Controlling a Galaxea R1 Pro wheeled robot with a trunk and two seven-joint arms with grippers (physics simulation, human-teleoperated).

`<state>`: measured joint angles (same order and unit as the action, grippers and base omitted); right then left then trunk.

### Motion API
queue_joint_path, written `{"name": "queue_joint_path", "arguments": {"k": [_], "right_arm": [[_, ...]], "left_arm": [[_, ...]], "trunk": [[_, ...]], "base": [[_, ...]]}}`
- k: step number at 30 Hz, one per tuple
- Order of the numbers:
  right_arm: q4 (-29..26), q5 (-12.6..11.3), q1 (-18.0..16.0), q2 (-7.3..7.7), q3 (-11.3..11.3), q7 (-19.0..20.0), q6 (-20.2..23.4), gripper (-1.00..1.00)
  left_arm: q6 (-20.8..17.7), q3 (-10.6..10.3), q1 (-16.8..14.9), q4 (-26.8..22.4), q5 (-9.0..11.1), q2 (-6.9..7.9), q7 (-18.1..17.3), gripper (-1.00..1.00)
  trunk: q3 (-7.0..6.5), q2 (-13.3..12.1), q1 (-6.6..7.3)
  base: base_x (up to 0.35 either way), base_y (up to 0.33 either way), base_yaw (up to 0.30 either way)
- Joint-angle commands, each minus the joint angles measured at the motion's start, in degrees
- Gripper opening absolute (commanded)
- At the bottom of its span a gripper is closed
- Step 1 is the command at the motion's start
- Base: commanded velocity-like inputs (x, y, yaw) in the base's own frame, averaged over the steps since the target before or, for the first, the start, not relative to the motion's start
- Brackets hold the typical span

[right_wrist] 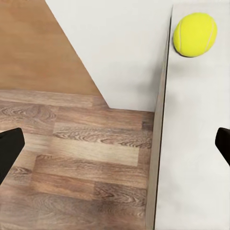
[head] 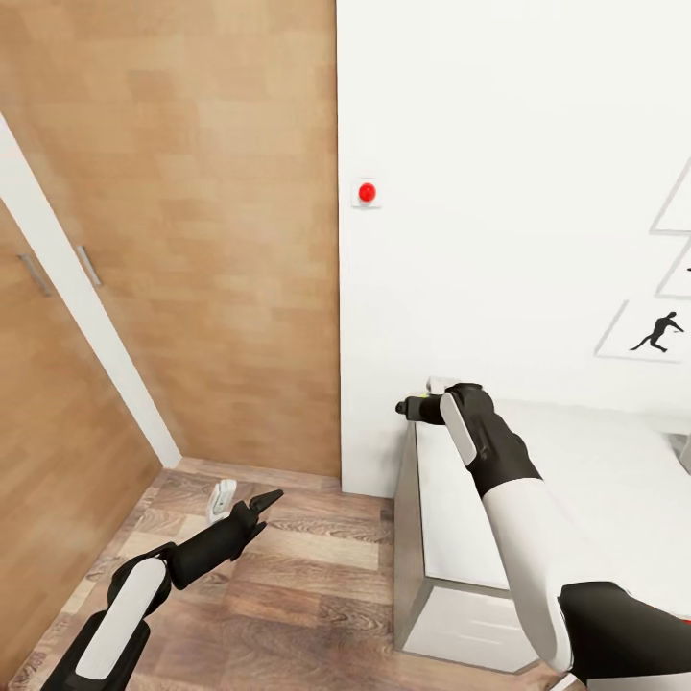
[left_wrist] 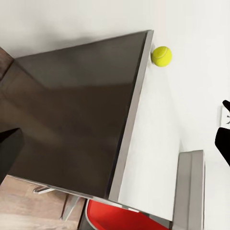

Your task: Put all the toys in the child's room - the three board games (two on the bed and one on the table), the two jigsaw puzzles on the table, and the tennis ball on the table - inside the toy box on the table in the child's room.

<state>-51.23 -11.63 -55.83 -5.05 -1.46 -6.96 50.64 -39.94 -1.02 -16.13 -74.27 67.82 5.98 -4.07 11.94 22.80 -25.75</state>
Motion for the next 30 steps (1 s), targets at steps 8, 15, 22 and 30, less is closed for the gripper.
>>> {"name": "queue_joint_path", "arguments": {"k": [8, 15, 22, 30], "right_arm": [[0.2, -0.6, -0.1, 0.03, -0.1, -0.6, 0.1, 1.0], [0.3, -0.5, -0.1, 0.14, 0.0, -1.0, 0.1, 1.0], [0.2, -0.4, -0.1, 1.56, 0.0, -1.4, 0.0, 1.0], [0.1, -0.4, -0.1, 3.39, 0.0, -1.5, -0.1, 1.0]], "left_arm": [[-0.1, -0.1, 0.0, 0.0, -0.3, 0.07, -0.1, 1.0], [-0.1, -0.2, 0.0, 0.0, -0.6, 0.02, 0.0, 1.0], [-0.1, -0.3, 0.0, 0.0, -0.6, -0.01, 0.1, 1.0], [-0.1, -0.4, 0.0, 0.1, -0.7, -0.09, 0.2, 1.0]], "trunk": [[0.11, 0.1, -0.03], [0.11, 0.1, -0.03], [0.11, 0.1, -0.03], [0.11, 0.1, -0.03]], "base": [[0.046, 0.0, 0.012], [0.215, 0.0, 0.004], [0.231, 0.0, 0.001], [0.091, 0.0, 0.0]]}}
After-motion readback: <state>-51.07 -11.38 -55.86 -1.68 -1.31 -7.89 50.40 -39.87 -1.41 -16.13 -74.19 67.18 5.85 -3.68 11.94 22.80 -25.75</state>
